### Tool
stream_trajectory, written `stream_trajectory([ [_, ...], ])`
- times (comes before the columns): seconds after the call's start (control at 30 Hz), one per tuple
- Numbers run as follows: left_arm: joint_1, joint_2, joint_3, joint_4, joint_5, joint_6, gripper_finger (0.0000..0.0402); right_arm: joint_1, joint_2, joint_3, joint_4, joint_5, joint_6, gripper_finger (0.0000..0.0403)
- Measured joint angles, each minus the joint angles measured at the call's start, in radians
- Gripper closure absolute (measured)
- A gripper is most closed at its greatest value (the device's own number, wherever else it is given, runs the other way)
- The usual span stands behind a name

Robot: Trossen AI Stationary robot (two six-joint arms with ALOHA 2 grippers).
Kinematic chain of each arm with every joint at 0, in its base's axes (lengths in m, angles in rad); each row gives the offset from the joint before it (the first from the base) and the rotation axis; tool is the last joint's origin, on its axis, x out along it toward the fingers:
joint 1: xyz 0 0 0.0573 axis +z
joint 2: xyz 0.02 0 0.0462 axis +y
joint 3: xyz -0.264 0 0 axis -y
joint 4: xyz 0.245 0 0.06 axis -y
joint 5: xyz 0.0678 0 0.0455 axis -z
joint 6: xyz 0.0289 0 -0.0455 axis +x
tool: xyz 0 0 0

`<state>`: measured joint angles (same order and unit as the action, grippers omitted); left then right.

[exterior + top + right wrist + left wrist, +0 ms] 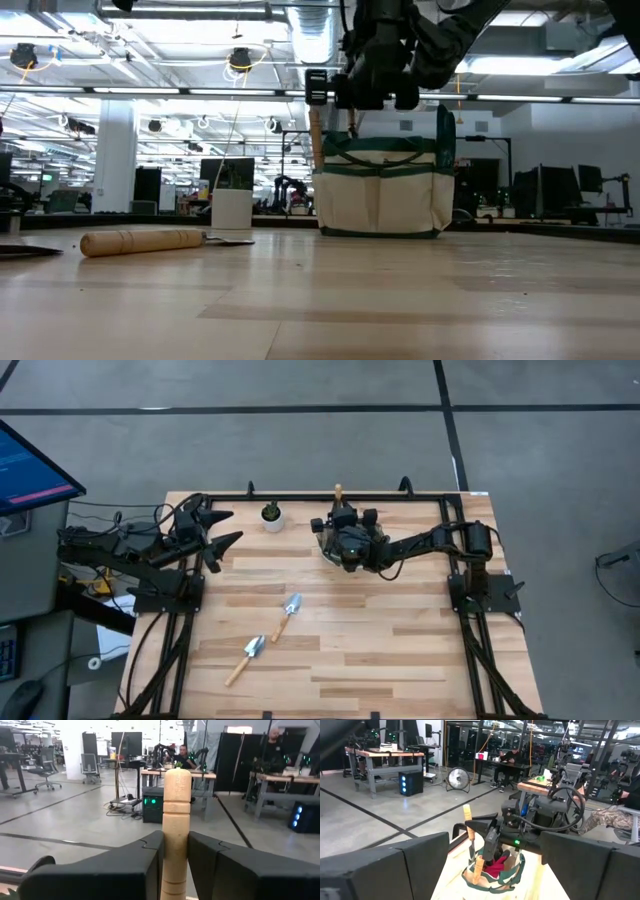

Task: Pick & Place Garden tools in Gardening bag
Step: Put the brown trowel into the gardening bag

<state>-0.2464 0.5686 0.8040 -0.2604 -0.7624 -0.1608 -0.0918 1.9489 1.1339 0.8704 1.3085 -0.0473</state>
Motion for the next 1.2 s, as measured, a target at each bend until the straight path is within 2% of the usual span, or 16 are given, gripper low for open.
stream_trajectory([
  [0.3,0.0,0.0,0.0,0.0,0.0,0.0,0.01,-0.017,0.0,0.0,-0.092,0.017,0.138,0.0352],
  [0.53,0.0,0.001,0.0,0.0,0.0,0.0,0.01,0.003,0.001,0.0,0.237,0.02,-0.205,0.0352],
  [0.63,0.0,0.001,0.0,0.0,0.0,0.0,0.01,-0.001,0.001,0.0,0.259,0.022,-0.252,0.0352],
  [0.7,0.0,0.001,0.0,0.0,0.0,0.0,0.01,-0.01,0.001,0.0,0.226,0.025,-0.221,0.0352],
  [0.97,0.0,0.001,0.0,0.0,0.0,0.0,0.01,-0.02,0.001,0.0,-0.103,0.027,0.146,0.0352],
  [1.2,0.0,0.001,0.0,0.0,0.001,0.0,0.01,-0.006,0.001,0.0,-0.121,0.027,0.17,0.0352],
])
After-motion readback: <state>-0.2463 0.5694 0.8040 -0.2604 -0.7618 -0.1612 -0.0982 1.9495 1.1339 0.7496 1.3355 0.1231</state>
